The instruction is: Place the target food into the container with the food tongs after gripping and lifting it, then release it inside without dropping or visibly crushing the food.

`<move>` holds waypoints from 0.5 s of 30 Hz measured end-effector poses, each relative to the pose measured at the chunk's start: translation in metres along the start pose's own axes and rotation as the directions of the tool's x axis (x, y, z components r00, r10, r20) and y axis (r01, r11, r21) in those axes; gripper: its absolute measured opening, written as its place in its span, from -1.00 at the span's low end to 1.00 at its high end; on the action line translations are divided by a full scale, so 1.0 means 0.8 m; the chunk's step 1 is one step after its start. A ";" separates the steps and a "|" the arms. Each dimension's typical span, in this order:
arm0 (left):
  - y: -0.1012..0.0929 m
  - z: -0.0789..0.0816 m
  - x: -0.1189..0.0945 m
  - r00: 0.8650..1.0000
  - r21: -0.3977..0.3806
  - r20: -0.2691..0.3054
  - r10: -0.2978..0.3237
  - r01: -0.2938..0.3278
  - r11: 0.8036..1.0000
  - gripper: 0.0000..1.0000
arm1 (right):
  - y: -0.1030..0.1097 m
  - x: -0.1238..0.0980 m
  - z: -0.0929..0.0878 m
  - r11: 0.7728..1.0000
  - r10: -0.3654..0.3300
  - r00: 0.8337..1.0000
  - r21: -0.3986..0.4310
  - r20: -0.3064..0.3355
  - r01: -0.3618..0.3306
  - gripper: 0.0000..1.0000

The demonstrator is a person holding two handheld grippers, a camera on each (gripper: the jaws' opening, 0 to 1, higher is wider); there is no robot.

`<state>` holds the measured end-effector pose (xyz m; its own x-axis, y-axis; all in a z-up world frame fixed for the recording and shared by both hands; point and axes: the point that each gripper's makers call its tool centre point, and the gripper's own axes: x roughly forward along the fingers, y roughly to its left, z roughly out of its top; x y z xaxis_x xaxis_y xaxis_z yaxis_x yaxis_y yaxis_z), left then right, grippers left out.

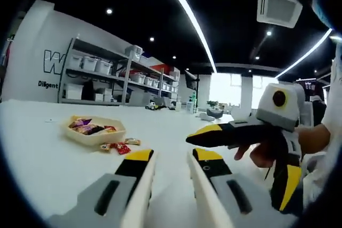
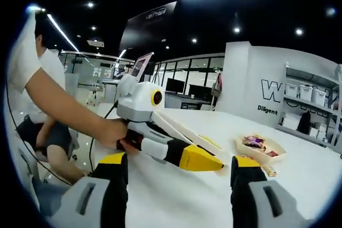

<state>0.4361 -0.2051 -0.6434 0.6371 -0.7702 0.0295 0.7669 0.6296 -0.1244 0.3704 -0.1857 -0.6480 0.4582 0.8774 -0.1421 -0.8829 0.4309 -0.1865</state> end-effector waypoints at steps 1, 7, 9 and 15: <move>-0.001 0.000 0.000 1.000 0.006 -0.002 -0.002 0.002 1.000 -0.44 | 0.001 0.001 -0.003 1.000 0.004 1.000 0.003 -0.003 -0.004 0.53; 0.000 -0.002 -0.001 1.000 -0.013 -0.005 -0.003 0.003 1.000 -0.44 | 0.002 0.002 -0.007 1.000 0.006 1.000 0.023 0.000 -0.006 0.54; -0.002 -0.003 0.000 1.000 -0.016 -0.008 -0.008 0.008 1.000 -0.44 | 0.002 0.000 -0.009 1.000 0.005 1.000 0.029 -0.001 -0.005 0.53; -0.004 -0.002 -0.001 1.000 -0.021 -0.004 -0.019 0.019 1.000 -0.44 | 0.004 -0.002 -0.013 0.998 0.012 1.000 0.059 -0.004 -0.011 0.52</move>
<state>0.4335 -0.2066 -0.6443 0.6217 -0.7827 0.0277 0.7773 0.6123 -0.1447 0.3683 -0.1878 -0.6588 0.4482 0.8816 -0.1478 -0.8926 0.4325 -0.1271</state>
